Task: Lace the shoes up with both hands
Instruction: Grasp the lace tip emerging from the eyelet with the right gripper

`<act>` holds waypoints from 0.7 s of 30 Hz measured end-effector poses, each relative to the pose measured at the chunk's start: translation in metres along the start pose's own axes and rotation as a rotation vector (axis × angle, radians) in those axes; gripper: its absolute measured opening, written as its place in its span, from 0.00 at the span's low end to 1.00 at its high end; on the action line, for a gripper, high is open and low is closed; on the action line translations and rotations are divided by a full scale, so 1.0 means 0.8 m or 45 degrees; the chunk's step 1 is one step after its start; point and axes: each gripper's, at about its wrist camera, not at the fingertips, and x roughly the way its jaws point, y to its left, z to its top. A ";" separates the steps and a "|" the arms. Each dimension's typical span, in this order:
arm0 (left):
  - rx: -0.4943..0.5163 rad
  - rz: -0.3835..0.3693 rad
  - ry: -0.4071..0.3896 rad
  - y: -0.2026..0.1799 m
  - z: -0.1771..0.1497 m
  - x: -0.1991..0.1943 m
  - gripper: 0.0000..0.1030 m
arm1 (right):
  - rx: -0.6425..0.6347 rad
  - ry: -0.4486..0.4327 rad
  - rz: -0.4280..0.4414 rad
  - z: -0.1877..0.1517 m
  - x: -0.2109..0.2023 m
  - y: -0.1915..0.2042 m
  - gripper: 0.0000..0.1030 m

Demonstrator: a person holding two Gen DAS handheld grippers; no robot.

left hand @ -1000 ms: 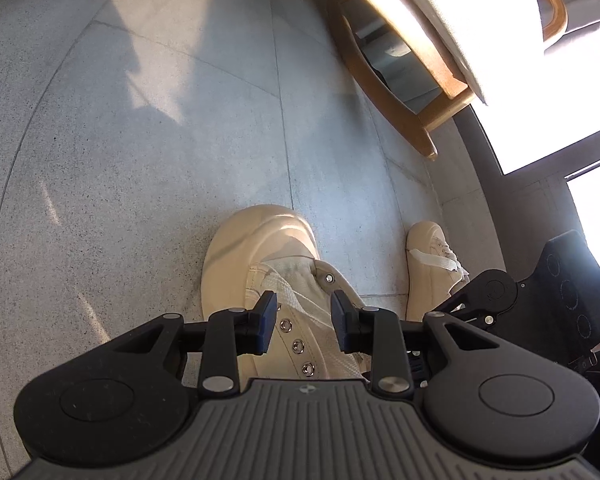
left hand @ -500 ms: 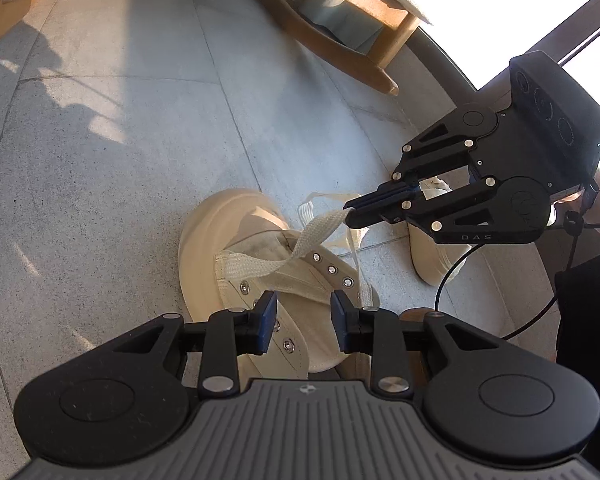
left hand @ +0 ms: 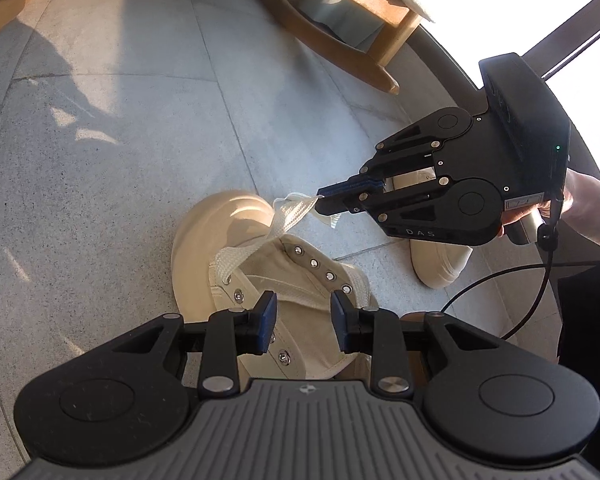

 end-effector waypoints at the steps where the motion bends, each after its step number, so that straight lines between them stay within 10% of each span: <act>1: 0.001 -0.002 0.002 0.000 -0.001 0.000 0.26 | -0.001 0.006 0.010 0.000 -0.001 0.000 0.06; 7: 0.015 -0.017 0.017 -0.004 -0.001 0.000 0.26 | 0.062 -0.023 0.136 -0.010 -0.031 -0.005 0.25; 12: 0.064 0.025 0.008 -0.010 -0.001 0.000 0.26 | -0.101 -0.128 0.202 -0.016 -0.062 0.030 0.28; 21: 0.017 0.047 -0.011 0.000 0.000 -0.005 0.26 | -0.244 0.010 0.223 0.000 -0.023 0.088 0.22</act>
